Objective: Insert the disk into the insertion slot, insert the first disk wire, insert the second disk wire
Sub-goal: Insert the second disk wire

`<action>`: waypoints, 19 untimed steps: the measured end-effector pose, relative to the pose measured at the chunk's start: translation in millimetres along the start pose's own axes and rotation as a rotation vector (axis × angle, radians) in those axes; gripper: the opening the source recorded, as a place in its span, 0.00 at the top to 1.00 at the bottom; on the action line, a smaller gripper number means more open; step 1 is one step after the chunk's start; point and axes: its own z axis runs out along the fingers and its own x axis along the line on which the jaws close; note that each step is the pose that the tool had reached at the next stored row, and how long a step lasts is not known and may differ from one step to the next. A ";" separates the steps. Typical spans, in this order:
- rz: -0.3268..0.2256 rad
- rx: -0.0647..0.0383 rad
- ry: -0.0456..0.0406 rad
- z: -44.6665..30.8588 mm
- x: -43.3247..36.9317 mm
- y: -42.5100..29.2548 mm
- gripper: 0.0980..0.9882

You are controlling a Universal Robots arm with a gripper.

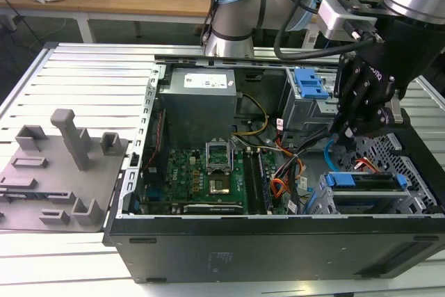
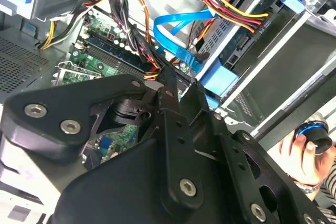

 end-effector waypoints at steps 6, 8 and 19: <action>-0.091 0.001 0.0048 0.0 -0.8 0.0 0.77; -0.091 0.001 0.0047 0.0 -0.9 0.0 0.77; -0.091 0.001 0.0047 -0.2 -23.8 0.4 0.77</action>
